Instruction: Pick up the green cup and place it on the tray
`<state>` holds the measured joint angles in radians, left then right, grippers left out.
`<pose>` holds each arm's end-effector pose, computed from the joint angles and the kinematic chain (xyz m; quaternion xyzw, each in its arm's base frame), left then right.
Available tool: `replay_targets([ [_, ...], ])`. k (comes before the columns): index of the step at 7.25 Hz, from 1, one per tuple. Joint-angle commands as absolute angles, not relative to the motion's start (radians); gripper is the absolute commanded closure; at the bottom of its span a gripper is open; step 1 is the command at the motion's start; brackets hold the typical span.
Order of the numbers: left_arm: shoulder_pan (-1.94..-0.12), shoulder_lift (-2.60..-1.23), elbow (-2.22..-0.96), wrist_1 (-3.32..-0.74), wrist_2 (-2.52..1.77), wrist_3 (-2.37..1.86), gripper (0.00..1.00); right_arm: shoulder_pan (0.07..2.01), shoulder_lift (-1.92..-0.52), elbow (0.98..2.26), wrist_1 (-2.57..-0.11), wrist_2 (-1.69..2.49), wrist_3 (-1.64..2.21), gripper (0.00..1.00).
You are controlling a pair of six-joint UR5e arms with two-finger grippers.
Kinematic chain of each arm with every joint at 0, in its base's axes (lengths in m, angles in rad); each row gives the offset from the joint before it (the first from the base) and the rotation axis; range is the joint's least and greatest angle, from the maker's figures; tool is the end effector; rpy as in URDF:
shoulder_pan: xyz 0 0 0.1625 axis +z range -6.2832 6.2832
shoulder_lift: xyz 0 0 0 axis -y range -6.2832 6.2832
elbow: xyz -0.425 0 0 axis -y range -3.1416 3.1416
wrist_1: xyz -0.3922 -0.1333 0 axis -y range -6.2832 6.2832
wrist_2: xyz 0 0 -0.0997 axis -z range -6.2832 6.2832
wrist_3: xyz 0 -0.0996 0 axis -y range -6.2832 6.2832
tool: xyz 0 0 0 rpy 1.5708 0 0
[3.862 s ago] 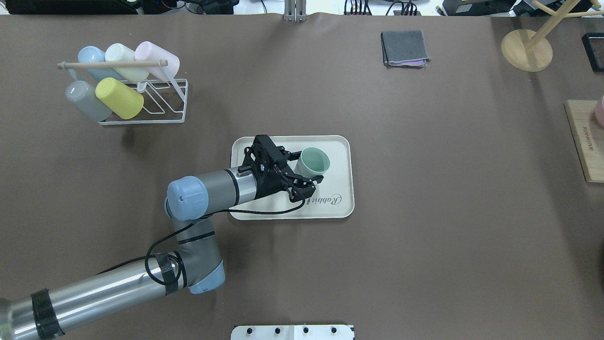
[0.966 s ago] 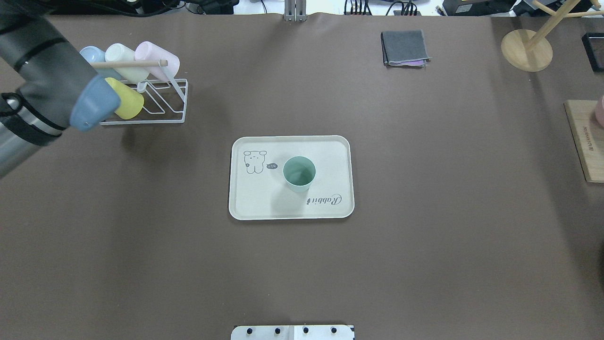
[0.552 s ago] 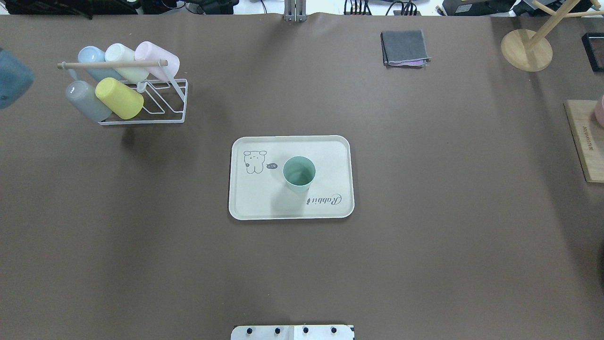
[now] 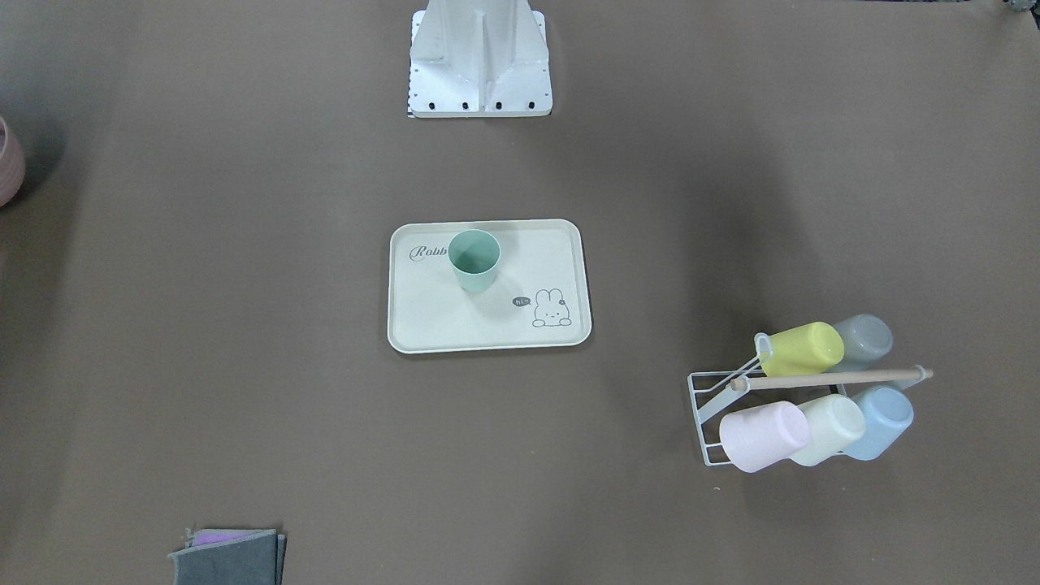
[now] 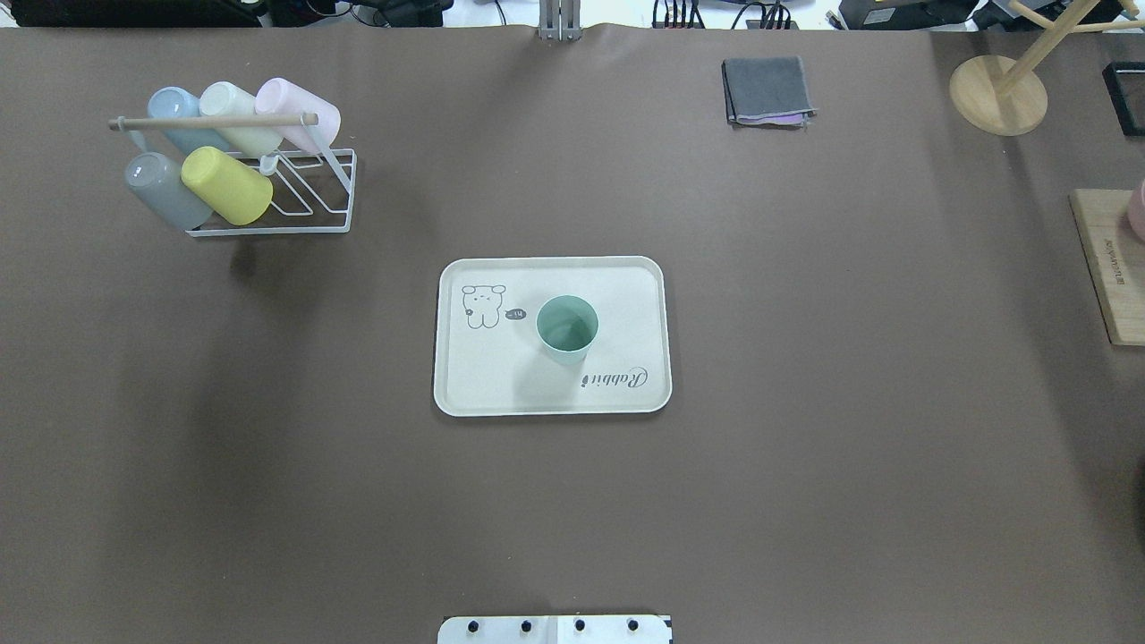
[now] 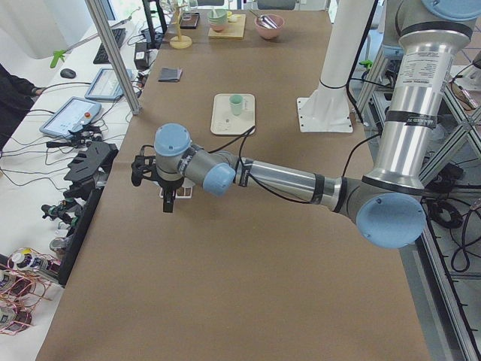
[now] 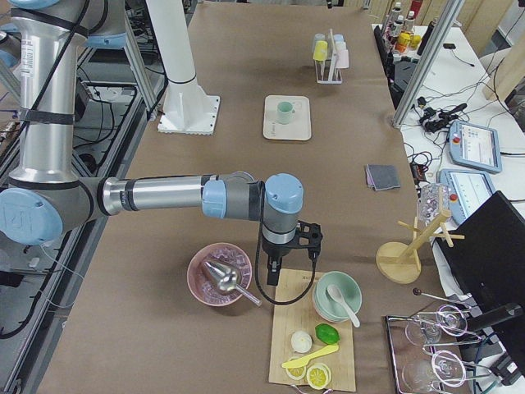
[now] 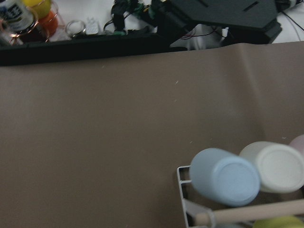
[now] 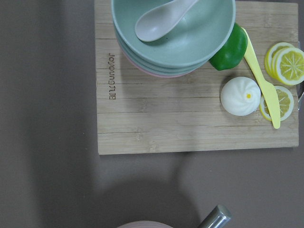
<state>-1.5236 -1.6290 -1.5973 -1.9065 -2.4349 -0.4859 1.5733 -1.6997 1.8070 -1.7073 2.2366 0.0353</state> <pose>-0.0323 -0.5351 0.5719 0.0749 0.4450 -0.1080 0.8859 0.0729 -0.4325 0.6232 -0.0192 -0.3265 0.0226 0.9447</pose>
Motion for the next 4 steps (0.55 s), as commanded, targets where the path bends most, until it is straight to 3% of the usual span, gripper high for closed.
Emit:
replay_targets([
  [1, -1.540, -1.529, -1.573, -1.916, -2.444, -0.436, 0.01, 1.569, -1.700, 1.807, -1.707, 2.237, 0.035, 0.00],
  [4, -1.587, -1.492, -1.535, -1.907, -2.442, -0.315, 0.01, 1.569, -1.700, 1.807, -1.707, 2.233, 0.034, 0.00],
])
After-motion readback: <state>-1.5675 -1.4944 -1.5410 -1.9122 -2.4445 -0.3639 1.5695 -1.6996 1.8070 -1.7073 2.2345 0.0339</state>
